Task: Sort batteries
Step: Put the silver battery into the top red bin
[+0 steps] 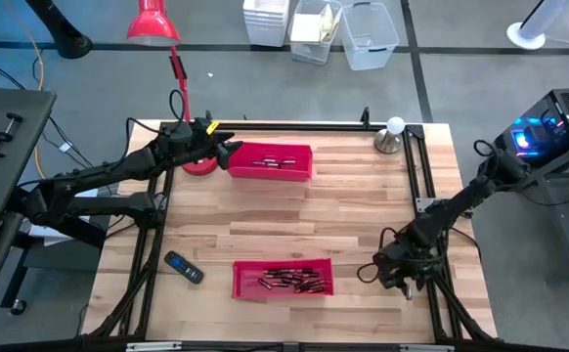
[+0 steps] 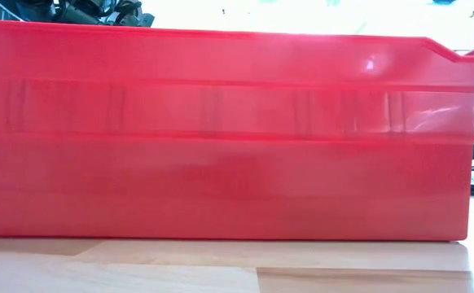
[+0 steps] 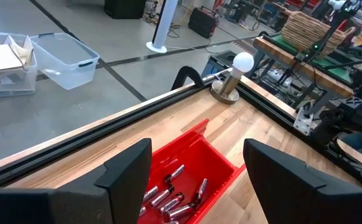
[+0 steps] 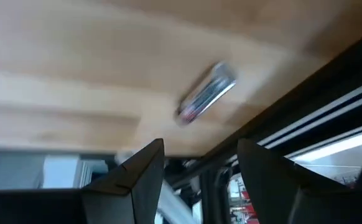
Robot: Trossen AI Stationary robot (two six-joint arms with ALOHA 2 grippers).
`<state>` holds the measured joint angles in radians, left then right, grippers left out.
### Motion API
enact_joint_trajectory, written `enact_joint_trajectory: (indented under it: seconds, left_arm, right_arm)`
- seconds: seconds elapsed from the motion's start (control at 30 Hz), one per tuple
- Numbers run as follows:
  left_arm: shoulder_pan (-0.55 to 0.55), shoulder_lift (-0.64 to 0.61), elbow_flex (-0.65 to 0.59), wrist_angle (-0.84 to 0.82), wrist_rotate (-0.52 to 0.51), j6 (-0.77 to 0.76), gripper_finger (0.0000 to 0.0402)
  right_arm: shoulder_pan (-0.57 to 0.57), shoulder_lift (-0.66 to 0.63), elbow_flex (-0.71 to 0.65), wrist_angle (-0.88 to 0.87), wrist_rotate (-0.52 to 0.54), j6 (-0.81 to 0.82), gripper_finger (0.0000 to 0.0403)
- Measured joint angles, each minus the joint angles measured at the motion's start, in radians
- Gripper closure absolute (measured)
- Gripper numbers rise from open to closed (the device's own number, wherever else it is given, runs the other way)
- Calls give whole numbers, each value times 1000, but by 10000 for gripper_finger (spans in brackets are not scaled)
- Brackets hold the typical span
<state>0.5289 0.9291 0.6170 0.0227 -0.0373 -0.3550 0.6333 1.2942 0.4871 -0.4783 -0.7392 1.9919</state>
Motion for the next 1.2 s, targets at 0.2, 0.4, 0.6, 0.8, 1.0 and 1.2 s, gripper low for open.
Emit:
enact_joint_trajectory:
  seconds: [0.2,0.4,0.6,0.8,1.0,1.2]
  left_arm:
    - [0,0,0,0,0,1,154]
    - [0,0,0,0,0,1,154]
    - [0,0,0,0,0,0,154]
    - [0,0,0,-1,0,0,154]
    - [0,0,0,-2,0,13,154]
    - [0,0,0,-2,0,44,154]
  right_arm:
    - [18,0,-65,19,61,66,204]
    - [18,0,-97,88,89,79,204]
    - [18,1,-125,115,96,78,204]
    - [18,10,-131,133,100,80,204]
    - [18,86,-128,198,84,91,204]
    - [17,121,-127,233,80,92,262]
